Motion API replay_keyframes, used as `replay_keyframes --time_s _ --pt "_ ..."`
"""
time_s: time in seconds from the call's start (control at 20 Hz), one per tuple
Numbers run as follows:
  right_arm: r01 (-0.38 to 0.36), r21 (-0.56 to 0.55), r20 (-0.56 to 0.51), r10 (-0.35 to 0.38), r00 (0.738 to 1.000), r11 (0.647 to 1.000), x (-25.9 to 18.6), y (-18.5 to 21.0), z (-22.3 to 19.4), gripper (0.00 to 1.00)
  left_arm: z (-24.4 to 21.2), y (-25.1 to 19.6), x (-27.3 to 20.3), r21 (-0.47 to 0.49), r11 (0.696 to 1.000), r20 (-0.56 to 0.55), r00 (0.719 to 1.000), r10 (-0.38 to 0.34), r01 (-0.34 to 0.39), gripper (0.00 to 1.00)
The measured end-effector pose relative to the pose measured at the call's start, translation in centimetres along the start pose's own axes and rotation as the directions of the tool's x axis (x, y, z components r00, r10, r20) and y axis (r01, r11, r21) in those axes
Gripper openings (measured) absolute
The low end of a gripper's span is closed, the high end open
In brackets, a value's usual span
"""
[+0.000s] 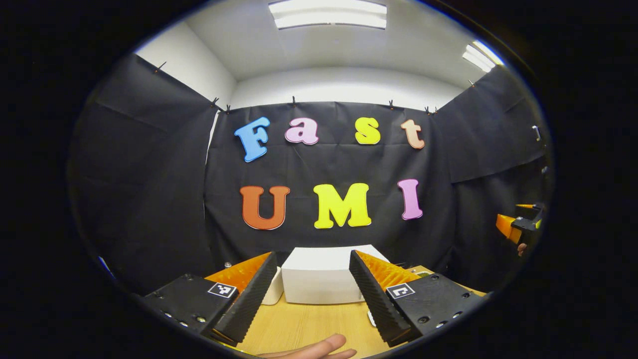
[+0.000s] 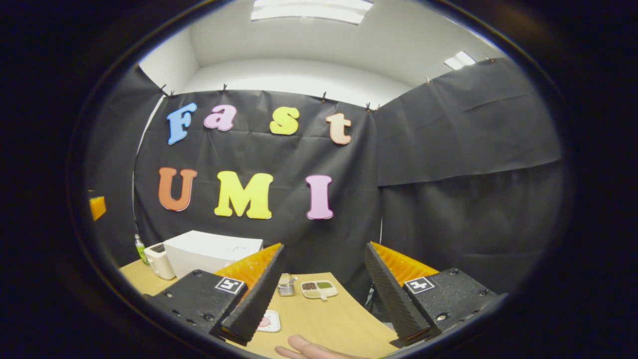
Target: Open the microwave oven with the left hand, put the food in, and close the microwave oven.
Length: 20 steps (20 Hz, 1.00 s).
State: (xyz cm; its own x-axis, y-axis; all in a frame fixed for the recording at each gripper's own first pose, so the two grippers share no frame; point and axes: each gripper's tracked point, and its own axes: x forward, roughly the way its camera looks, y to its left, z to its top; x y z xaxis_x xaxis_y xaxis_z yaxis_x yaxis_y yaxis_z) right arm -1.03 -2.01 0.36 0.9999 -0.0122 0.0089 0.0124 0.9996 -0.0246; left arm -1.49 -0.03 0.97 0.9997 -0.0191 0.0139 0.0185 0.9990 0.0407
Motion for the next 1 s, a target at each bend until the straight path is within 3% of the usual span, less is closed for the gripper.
replay_keyframes --time_s 0.1,0.15,0.2,0.45,0.6,0.85,0.9,1.0 --pt "0.002 0.008 -0.003 -0.002 1.0 1.0 -0.1 -0.4 0.0 1.0 -0.3 -0.3 0.0 -0.02 1.0 -0.011 1.0 -0.014 0.014 0.93" --pt "0.0 0.013 -0.003 0.0 1.0 1.0 -0.1 -0.4 0.0 0.94 -0.2 -0.1 -0.1 -0.037 0.999 -0.008 1.0 -0.011 0.011 0.93" --pt "0.0 0.014 -0.003 0.0 1.0 1.0 -0.1 -0.6 0.1 1.0 0.0 0.1 -0.1 -0.047 0.999 0.0 1.0 -0.008 0.008 0.93" --pt "-0.009 0.018 -0.01 0.01 1.0 1.0 0.2 -0.6 -0.4 1.0 -0.1 0.3 0.5 -0.041 0.999 0.009 1.0 0.004 -0.004 0.93" --pt "-0.024 0.022 -0.017 0.024 1.0 0.999 0.3 -0.3 -0.6 1.0 -1.0 -0.8 1.6 -0.067 0.997 -0.004 1.0 -0.025 0.024 0.93" --pt "-0.047 0.032 -0.012 0.047 0.999 0.998 0.2 -0.4 -1.1 1.0 -2.6 -2.2 5.6 -0.071 0.997 -0.005 0.999 -0.037 0.037 0.93" --pt "-0.054 0.041 -0.013 0.054 0.998 0.998 0.1 -0.4 -1.3 0.94 -3.5 -3.0 6.5 -0.069 0.996 -0.013 0.999 -0.049 0.048 0.93" --pt "-0.061 0.055 -0.006 0.062 0.998 0.997 0.3 -0.7 -1.2 1.0 -5.3 -4.7 8.3 -0.058 0.995 -0.028 0.997 -0.077 0.075 0.93"
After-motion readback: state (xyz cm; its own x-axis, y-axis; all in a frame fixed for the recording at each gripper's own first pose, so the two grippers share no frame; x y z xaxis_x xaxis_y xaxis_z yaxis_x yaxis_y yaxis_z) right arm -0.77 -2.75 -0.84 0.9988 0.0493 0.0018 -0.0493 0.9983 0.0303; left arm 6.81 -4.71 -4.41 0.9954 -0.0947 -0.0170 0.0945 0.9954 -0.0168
